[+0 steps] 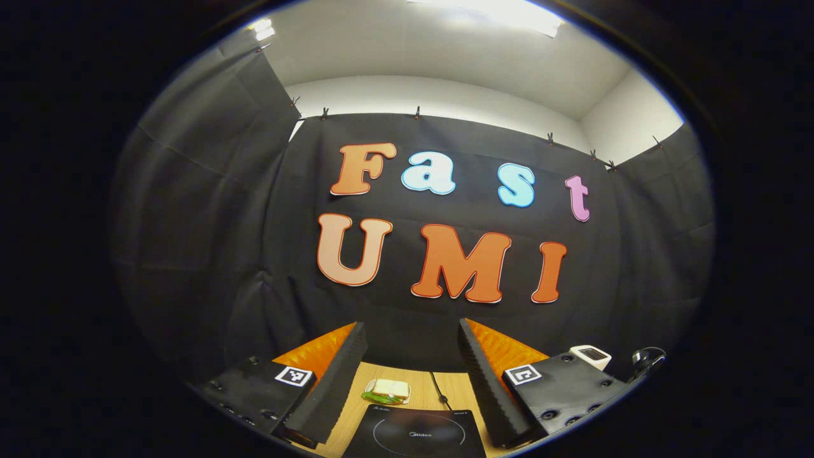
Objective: First push the handle of the pot to place it horizontally, then grasp the pot with both hands and set it on the induction cooktop.
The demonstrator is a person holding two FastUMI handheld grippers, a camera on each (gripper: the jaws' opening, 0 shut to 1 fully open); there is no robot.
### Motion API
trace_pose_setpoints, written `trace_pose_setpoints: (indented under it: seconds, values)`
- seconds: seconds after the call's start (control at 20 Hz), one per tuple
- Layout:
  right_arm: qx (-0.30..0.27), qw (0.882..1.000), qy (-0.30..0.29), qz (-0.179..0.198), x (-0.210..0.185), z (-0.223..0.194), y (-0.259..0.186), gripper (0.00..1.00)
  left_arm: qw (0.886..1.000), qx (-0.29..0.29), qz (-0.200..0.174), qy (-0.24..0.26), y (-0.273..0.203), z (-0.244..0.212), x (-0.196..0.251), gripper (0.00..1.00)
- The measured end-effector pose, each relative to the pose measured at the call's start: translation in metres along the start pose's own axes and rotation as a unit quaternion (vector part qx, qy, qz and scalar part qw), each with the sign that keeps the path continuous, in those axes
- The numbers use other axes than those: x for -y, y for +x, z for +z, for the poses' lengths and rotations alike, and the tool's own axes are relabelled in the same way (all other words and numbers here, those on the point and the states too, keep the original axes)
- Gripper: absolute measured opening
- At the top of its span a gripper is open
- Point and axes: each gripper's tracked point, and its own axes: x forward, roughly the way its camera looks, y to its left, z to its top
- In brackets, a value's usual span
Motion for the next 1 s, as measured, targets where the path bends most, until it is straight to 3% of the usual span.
trace_pose_setpoints:
  seconds: [0.2,0.45,0.75,1.0]
  values:
    - [-0.041,0.999,0.023,0.021,-0.004,-0.016,0.022,0.0,1.0,-0.015,0.004,0.001,0.003,-0.011,-0.002,0.94]
    - [-0.058,0.998,0.036,0.008,0.01,-0.026,0.035,0.0,1.0,-0.018,0.005,0.005,0.006,-0.009,0.003,0.96]
    - [-0.079,0.995,0.047,0.026,0.009,-0.039,0.042,0.0,0.999,-0.027,-0.007,0.017,0.016,-0.014,0.022,0.95]
    - [-0.062,0.997,0.043,0.017,0.023,-0.041,0.037,0.0,0.999,-0.046,-0.017,0.018,0.02,-0.019,0.046,0.96]
